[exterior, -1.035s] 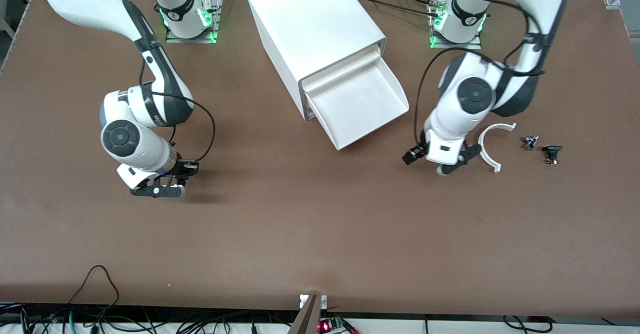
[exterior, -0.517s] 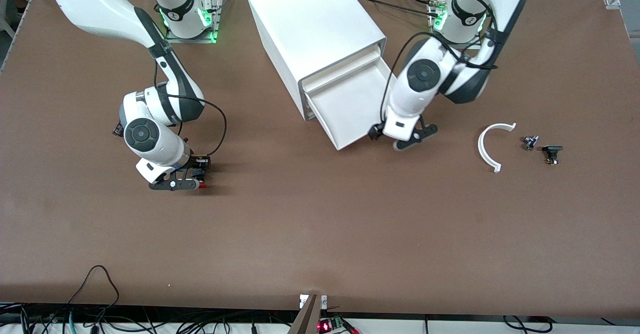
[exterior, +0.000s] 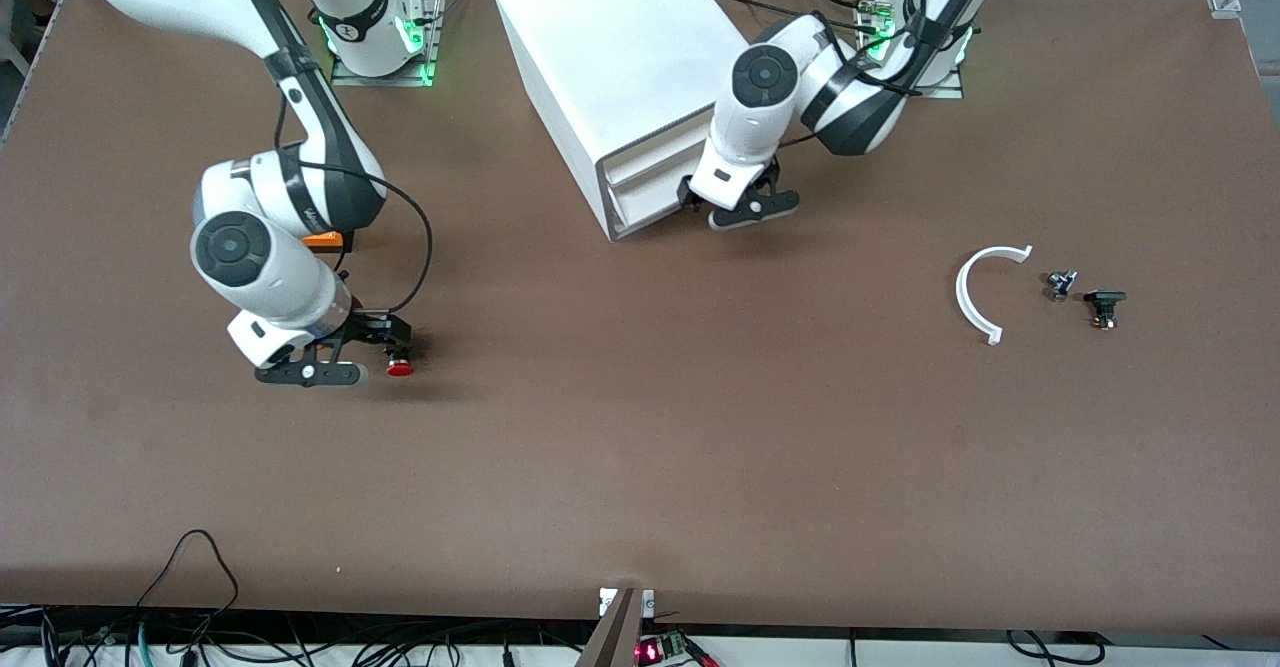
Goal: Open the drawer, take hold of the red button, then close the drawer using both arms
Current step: 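Set the red button down while the left gripper pushes the drawer shut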
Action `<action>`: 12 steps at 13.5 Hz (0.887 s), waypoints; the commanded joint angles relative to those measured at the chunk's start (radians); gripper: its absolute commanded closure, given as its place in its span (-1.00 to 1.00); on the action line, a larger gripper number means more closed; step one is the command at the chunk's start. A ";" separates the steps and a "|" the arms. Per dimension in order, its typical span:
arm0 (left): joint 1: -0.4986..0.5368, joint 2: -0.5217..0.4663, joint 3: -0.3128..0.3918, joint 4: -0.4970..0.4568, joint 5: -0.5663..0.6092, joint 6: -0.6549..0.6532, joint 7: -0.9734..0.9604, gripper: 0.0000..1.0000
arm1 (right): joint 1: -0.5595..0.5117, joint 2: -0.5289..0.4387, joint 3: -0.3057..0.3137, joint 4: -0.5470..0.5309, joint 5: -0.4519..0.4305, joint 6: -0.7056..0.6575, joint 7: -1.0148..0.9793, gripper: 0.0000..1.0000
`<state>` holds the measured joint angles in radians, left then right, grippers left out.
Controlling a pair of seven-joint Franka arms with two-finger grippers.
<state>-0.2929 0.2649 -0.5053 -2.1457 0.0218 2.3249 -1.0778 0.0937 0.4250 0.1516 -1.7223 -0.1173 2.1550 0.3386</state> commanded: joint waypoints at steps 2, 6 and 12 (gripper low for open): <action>0.006 -0.035 -0.061 -0.039 0.009 -0.013 0.008 -1.00 | -0.006 -0.029 0.009 0.195 0.054 -0.264 0.042 -1.00; 0.006 -0.033 -0.116 -0.045 0.009 -0.012 0.015 -1.00 | -0.008 -0.083 0.003 0.302 0.045 -0.418 0.045 -1.00; 0.087 -0.050 0.076 0.025 0.024 0.016 0.018 -1.00 | -0.015 -0.213 -0.073 0.300 0.054 -0.466 0.036 -1.00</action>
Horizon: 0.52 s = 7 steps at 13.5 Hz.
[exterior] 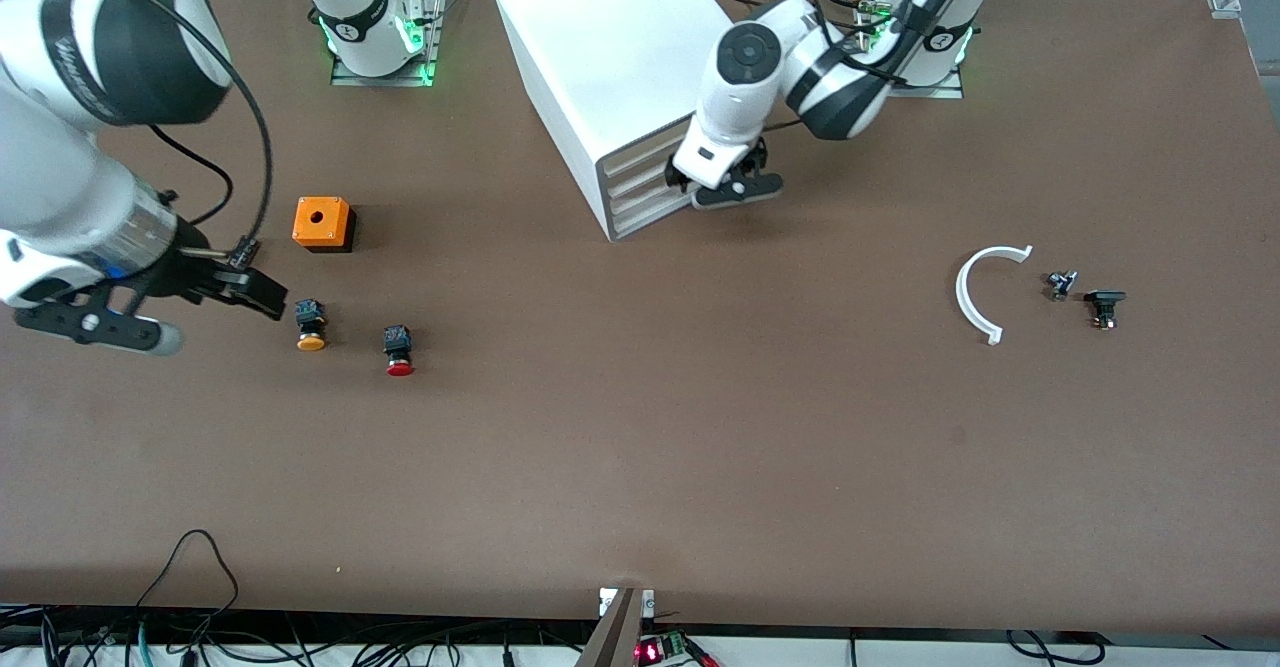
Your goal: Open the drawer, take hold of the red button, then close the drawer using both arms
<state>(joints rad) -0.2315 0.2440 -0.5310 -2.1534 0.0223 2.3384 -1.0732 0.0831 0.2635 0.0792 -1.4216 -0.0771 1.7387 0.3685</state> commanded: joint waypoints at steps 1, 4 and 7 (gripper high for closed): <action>0.027 -0.031 0.164 0.062 0.024 0.004 0.021 -1.00 | -0.005 -0.069 -0.002 -0.002 0.013 -0.088 0.006 -1.00; 0.037 -0.075 0.316 0.083 0.016 -0.005 0.319 -1.00 | -0.005 -0.119 -0.051 -0.002 -0.004 -0.218 -0.063 -1.00; 0.064 -0.167 0.439 0.086 0.007 -0.065 0.600 -1.00 | -0.005 -0.147 -0.177 -0.020 0.019 -0.240 -0.279 -1.00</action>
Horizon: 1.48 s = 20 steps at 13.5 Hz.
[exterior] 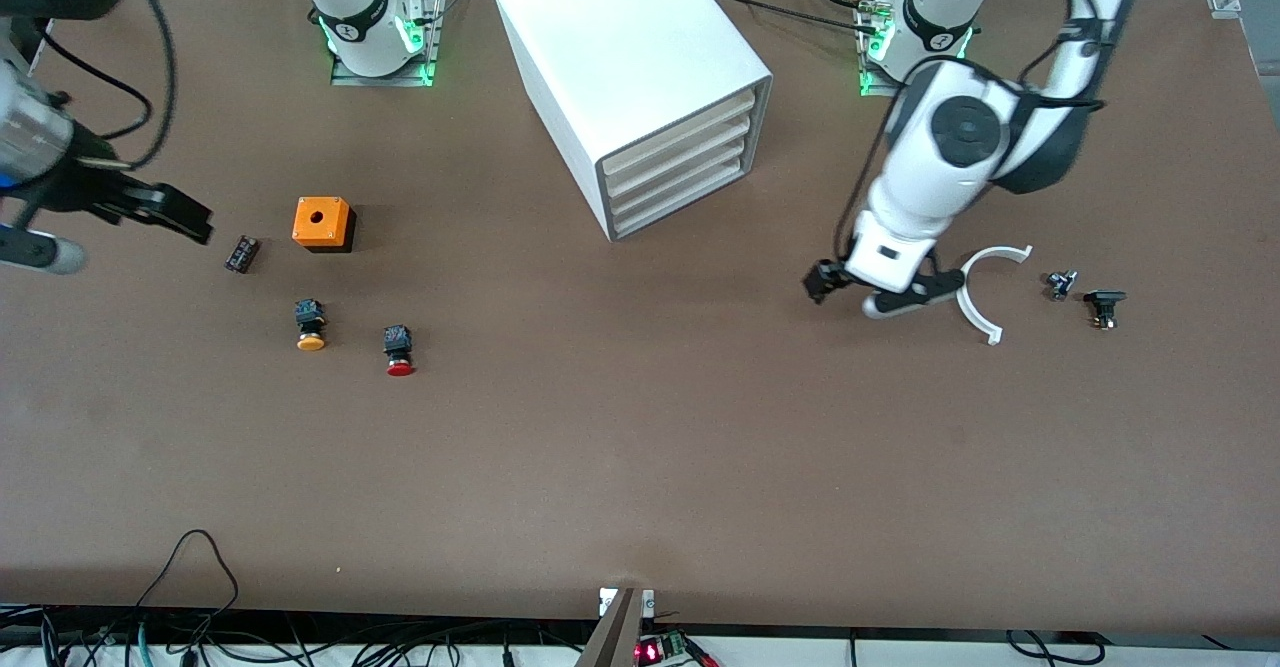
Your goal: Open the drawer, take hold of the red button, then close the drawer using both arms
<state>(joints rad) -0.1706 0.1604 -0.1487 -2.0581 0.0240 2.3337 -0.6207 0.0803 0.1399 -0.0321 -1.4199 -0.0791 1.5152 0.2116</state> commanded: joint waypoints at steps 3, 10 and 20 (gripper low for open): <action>0.003 -0.192 0.167 0.007 0.005 -0.190 0.370 -1.00 | 0.000 -0.116 -0.081 -0.098 0.050 -0.070 -0.150 -1.00; 0.031 -0.208 0.245 0.301 0.022 -0.585 0.662 -1.00 | 0.001 -0.239 -0.074 -0.241 0.050 0.011 -0.207 -1.00; 0.106 -0.130 0.233 0.446 0.005 -0.708 0.677 -1.00 | 0.007 -0.237 -0.069 -0.249 0.055 0.037 -0.178 -1.00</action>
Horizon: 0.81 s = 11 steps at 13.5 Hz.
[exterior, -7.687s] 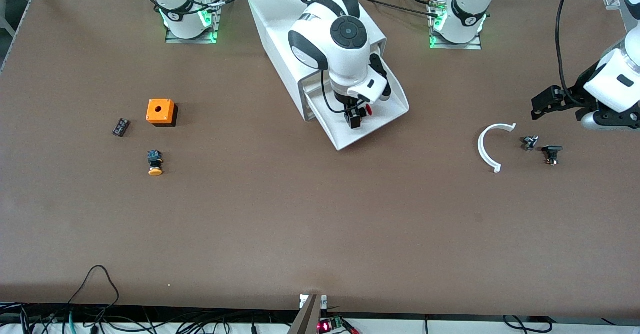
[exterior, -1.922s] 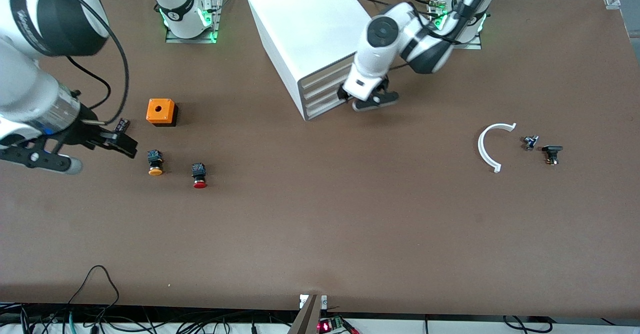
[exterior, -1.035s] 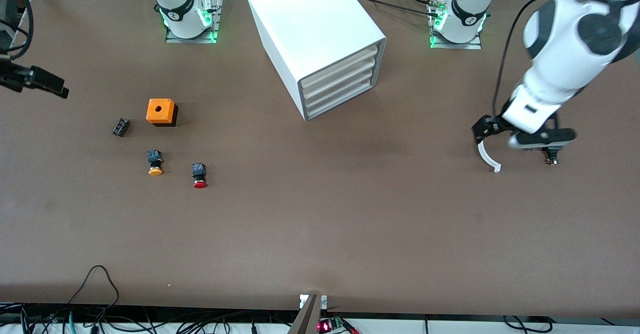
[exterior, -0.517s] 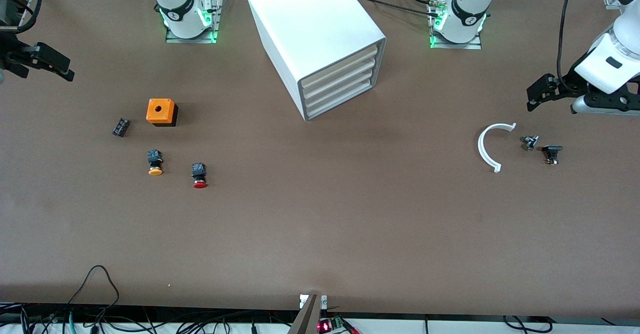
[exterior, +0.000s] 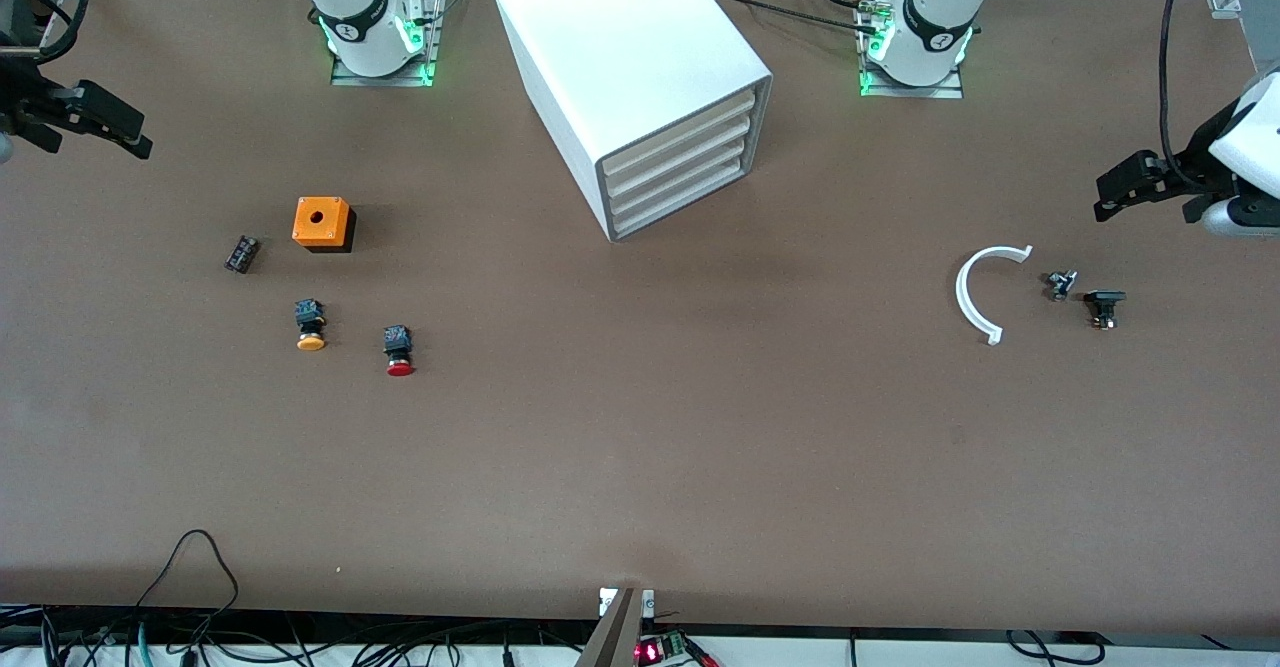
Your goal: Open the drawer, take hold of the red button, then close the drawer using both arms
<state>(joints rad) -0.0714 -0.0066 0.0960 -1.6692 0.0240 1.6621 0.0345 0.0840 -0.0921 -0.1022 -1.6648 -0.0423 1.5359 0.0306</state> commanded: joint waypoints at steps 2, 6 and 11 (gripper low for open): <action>-0.004 0.042 -0.012 0.057 0.005 -0.038 0.021 -1.00 | 0.005 -0.003 0.004 -0.001 0.018 0.009 0.006 -1.00; 0.001 0.046 -0.012 0.055 0.005 -0.038 0.022 -1.00 | 0.005 -0.005 0.002 -0.001 0.018 0.015 0.008 -1.00; 0.002 0.046 -0.012 0.054 0.005 -0.039 0.022 -1.00 | 0.005 -0.005 0.002 0.000 0.018 0.009 0.008 -1.00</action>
<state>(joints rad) -0.0746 0.0247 0.0857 -1.6491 0.0240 1.6486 0.0345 0.0858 -0.0890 -0.0981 -1.6647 -0.0417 1.5451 0.0317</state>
